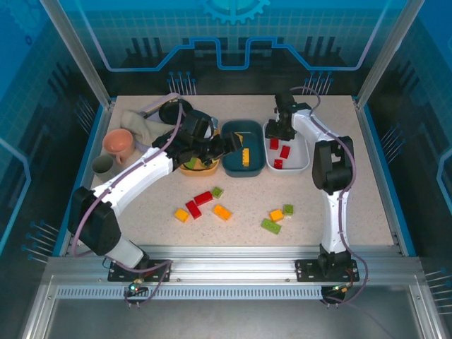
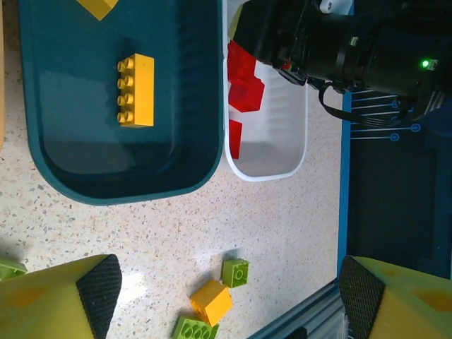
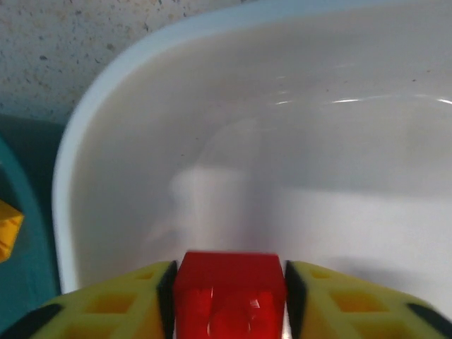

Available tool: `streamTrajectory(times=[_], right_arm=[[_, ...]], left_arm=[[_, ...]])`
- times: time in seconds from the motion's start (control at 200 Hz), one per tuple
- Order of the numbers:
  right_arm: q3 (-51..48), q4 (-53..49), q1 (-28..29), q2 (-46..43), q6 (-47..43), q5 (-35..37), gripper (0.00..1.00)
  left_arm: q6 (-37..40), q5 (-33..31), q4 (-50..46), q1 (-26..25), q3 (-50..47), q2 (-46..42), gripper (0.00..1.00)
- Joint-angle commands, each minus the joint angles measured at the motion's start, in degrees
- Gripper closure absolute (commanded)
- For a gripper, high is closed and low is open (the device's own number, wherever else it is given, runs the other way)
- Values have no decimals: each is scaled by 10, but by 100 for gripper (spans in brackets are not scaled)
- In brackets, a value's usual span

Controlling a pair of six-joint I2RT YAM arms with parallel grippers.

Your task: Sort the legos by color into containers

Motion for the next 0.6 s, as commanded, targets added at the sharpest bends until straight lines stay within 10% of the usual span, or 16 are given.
streamTrajectory(times=[0.0,0.255,0.595], right_arm=[[36,-40,-10,1,-6,-14,45],[-16,-20,12,-143,-17,-9,39],[-475,301,235,-504,-102,-147,23]], left_arm=[[12,-13,-26,-8,22,5,17],[-30,-92,-152,-10,-24,-53,19],[-235,-98,-253,81,-268,-201,21]])
